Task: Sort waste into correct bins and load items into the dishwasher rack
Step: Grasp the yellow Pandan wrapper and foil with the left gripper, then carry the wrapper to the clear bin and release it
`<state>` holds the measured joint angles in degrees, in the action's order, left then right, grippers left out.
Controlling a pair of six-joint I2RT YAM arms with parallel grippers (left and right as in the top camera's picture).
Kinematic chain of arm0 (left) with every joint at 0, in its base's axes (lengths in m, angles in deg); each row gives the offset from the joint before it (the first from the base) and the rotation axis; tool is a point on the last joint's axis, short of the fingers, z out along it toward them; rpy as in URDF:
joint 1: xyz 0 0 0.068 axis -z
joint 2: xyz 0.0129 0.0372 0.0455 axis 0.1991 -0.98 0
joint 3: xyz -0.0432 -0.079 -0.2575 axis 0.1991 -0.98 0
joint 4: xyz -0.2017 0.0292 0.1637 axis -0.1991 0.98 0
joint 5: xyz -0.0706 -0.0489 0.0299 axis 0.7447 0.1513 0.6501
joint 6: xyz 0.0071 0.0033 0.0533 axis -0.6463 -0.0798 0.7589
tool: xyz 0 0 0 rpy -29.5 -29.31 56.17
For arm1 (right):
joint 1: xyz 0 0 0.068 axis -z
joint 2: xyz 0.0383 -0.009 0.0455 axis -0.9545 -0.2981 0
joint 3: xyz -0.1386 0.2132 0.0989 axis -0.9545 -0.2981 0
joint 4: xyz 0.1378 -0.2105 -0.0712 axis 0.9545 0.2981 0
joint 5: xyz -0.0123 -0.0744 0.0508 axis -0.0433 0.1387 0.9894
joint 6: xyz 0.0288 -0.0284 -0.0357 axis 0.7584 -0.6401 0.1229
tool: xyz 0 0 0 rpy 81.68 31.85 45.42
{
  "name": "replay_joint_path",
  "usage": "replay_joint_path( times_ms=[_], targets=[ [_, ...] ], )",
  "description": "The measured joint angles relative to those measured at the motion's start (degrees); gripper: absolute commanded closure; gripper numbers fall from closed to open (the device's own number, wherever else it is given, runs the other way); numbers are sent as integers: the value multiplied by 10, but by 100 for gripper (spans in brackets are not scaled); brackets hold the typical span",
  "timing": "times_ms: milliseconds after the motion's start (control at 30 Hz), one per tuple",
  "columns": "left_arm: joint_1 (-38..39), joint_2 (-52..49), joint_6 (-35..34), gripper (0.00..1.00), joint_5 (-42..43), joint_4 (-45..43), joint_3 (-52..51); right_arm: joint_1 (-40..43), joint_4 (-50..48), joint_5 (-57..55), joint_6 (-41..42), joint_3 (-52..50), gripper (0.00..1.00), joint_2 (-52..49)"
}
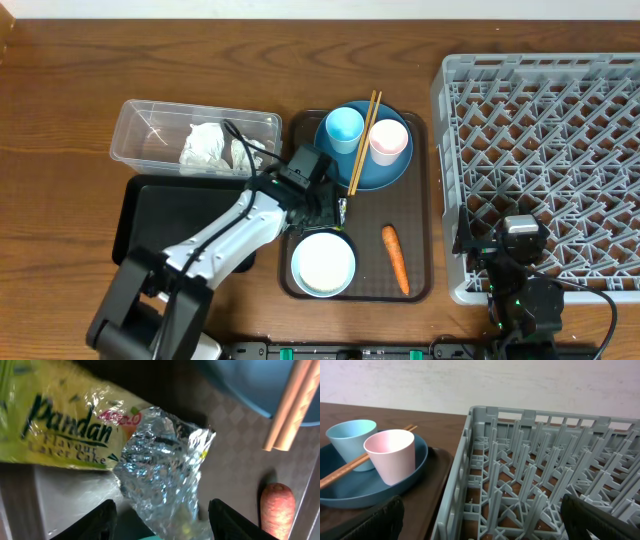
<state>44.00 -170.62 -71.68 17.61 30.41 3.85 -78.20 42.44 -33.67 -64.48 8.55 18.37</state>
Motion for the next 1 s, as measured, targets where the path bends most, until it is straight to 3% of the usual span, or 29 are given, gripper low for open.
replay_joint_path(
  times_ms=[200,233,567,833,1000],
  targets=[
    [3,-14,-10,90,3,-3,0,0,0,0,0,0,1,0],
    [3,-15,-11,94,3,-4,0,0,0,0,0,0,1,0],
    [0,9,-7,94,3,29,0,0,0,0,0,0,1,0],
    [-59,165,-7,94,-4,46,14,0,0,0,0,0,1,0],
    [-128,238,-7,94,-55,44,17,0,0,0,0,0,1,0]
  ],
)
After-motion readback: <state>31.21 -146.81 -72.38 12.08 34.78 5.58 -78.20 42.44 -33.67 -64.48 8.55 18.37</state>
